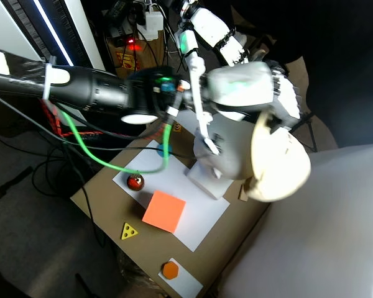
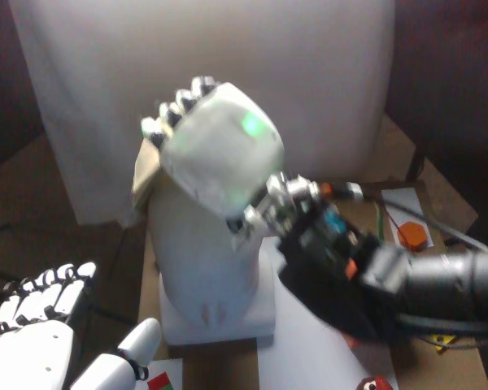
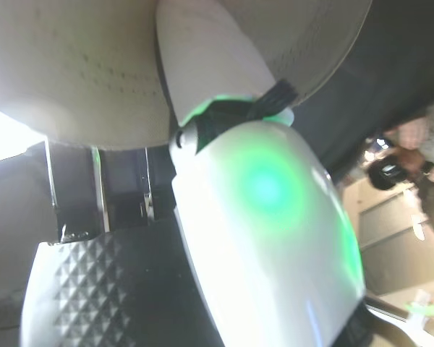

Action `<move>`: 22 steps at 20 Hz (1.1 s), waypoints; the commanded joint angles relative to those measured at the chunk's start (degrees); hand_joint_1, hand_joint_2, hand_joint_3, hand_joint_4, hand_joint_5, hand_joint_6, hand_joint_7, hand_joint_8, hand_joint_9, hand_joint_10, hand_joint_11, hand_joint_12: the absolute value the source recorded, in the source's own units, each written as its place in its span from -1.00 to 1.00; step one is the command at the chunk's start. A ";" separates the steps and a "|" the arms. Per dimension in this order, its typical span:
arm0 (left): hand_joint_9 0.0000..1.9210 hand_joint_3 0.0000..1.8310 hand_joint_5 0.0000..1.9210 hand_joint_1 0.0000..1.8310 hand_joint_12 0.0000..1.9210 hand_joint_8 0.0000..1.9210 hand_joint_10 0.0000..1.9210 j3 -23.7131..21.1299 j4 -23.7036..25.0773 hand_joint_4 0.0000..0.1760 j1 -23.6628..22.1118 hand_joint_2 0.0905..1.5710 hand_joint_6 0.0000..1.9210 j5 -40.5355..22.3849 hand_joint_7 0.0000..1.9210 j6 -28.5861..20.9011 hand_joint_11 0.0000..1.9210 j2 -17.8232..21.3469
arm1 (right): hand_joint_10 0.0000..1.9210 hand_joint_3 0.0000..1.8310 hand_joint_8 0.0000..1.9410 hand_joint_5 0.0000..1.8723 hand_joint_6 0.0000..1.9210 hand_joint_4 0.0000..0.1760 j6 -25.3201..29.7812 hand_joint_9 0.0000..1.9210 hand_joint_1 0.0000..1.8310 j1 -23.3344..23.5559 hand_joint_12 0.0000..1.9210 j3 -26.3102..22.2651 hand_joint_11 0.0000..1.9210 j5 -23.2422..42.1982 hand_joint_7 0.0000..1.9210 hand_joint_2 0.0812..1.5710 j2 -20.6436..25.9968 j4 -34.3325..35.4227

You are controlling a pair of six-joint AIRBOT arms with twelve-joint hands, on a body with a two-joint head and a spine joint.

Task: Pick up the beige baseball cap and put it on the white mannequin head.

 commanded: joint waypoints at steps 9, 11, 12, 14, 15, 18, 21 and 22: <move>-0.84 -1.00 -0.79 -1.00 -0.43 -1.00 -1.00 0.10 4.56 -1.00 -0.26 0.40 -1.00 -6.03 -0.82 -0.22 -1.00 -0.45 | 0.35 -1.00 0.04 -0.12 0.07 -1.00 -12.70 0.00 0.50 -8.94 0.39 -15.41 0.00 18.55 -0.03 0.42 3.88 -0.08; -0.85 -1.00 -0.79 -1.00 -0.49 -1.00 -1.00 0.34 4.26 -1.00 -0.23 0.40 -1.00 -6.04 -0.83 -0.44 -1.00 -0.43 | 0.36 -1.00 0.04 -0.12 0.07 -1.00 -12.76 0.00 0.50 -9.79 0.39 -17.00 0.00 18.37 -0.03 0.42 3.92 1.38; -0.87 -1.00 -0.80 -1.00 -0.55 -1.00 -0.99 0.41 4.24 -1.00 -0.21 0.40 -1.00 -6.04 -0.84 -0.44 -1.00 -0.44 | 0.35 -1.00 0.04 -0.12 0.07 -1.00 -12.77 0.00 0.50 -10.09 0.39 -17.62 0.00 18.34 -0.03 0.42 3.92 1.85; -0.88 -1.00 -0.80 -1.00 -0.59 -1.00 -1.00 0.51 4.10 -1.00 -0.17 0.40 -1.00 -6.03 -0.85 -0.48 -1.00 -0.44 | 0.37 -1.00 0.05 -0.12 0.08 -1.00 -13.32 -0.01 0.50 -11.27 0.39 -19.61 0.00 16.96 -0.04 0.42 3.98 3.39; -0.87 -1.00 -0.79 -1.00 -0.56 -1.00 -1.00 0.53 4.10 -1.00 -0.19 0.40 -1.00 -6.03 -0.83 -0.48 -1.00 -0.44 | 0.37 -1.00 0.05 -0.12 0.08 -1.00 -13.82 -0.02 0.50 -11.73 0.40 -20.16 -0.01 16.62 -0.04 0.42 3.97 3.52; -0.86 -1.00 -0.79 -1.00 -0.49 -1.00 -1.00 0.67 3.70 -1.00 -0.52 0.40 -1.00 -5.98 -0.83 -0.48 -1.00 -0.63 | 0.38 -1.00 0.05 -0.12 0.08 -1.00 -15.44 -0.02 0.50 -13.90 0.39 -21.25 -0.02 15.92 -0.04 0.42 3.84 3.57; -0.86 -1.00 -0.79 -1.00 -0.51 -0.98 -0.99 1.16 3.96 -1.00 -1.13 0.40 -0.99 -5.55 -0.82 0.06 -1.00 -0.79 | 0.37 -1.00 0.07 -0.12 0.08 -1.00 -16.15 -0.01 0.50 -15.91 0.39 -22.27 0.00 15.72 -0.05 0.42 3.84 7.27; -0.85 -1.00 -0.79 -1.00 -0.50 -0.99 -1.00 1.49 3.96 -1.00 -1.47 0.40 -1.00 -4.92 -0.82 0.10 -1.00 -0.83 | 0.37 -1.00 0.07 -0.12 0.08 -1.00 -16.15 -0.01 0.50 -16.14 0.39 -22.69 0.00 15.33 -0.05 0.42 3.88 9.14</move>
